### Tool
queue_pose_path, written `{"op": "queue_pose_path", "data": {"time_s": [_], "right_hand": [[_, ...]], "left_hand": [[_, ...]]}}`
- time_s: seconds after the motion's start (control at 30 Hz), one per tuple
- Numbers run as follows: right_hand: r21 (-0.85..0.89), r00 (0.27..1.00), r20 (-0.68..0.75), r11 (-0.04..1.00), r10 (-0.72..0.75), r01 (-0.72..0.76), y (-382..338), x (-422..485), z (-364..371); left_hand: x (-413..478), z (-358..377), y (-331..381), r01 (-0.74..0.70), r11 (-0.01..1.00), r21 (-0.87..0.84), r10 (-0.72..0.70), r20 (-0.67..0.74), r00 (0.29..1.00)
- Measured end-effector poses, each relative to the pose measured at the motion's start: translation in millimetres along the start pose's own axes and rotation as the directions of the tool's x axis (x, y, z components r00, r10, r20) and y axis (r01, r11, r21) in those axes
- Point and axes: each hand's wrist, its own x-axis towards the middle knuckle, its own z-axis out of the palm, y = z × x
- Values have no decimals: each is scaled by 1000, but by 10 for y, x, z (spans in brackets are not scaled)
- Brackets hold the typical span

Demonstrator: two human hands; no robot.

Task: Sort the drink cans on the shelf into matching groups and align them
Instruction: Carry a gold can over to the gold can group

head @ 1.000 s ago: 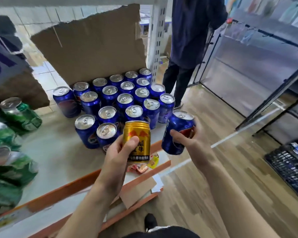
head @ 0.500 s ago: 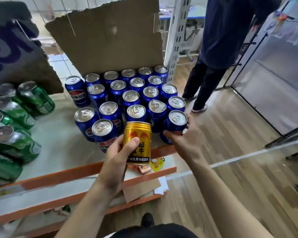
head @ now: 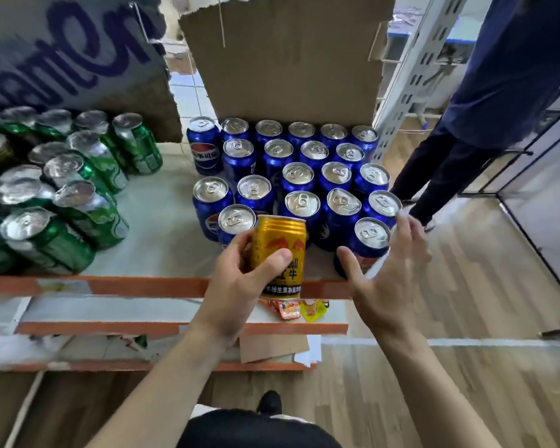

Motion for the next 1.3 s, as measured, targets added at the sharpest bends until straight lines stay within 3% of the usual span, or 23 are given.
{"op": "queue_pose_path", "data": {"time_s": [0.13, 0.27, 0.53, 0.8, 1.2, 1.3], "right_hand": [[4, 935, 174, 949, -311, 315, -595, 186, -2], [209, 861, 300, 909, -410, 361, -1153, 391, 158], [359, 656, 425, 781, -624, 511, -2066, 200, 754], [414, 501, 499, 703, -707, 578, -2984, -435, 1401], [489, 394, 527, 649, -752, 583, -4653, -1765, 2464], [503, 398, 538, 662, -743, 555, -4964, -2009, 2696]], "left_hand": [[-59, -243, 319, -139, 981, 136, 153, -99, 983], [-115, -620, 582, -244, 933, 263, 301, -201, 932], [-513, -1583, 776, -267, 897, 352, 409, -435, 802], [-1162, -2795, 710, -261, 891, 371, 432, -520, 737], [-2177, -4969, 735, -191, 858, 477, 468, -573, 673], [-2290, -5375, 781, -180, 853, 490, 470, -572, 673]]}}
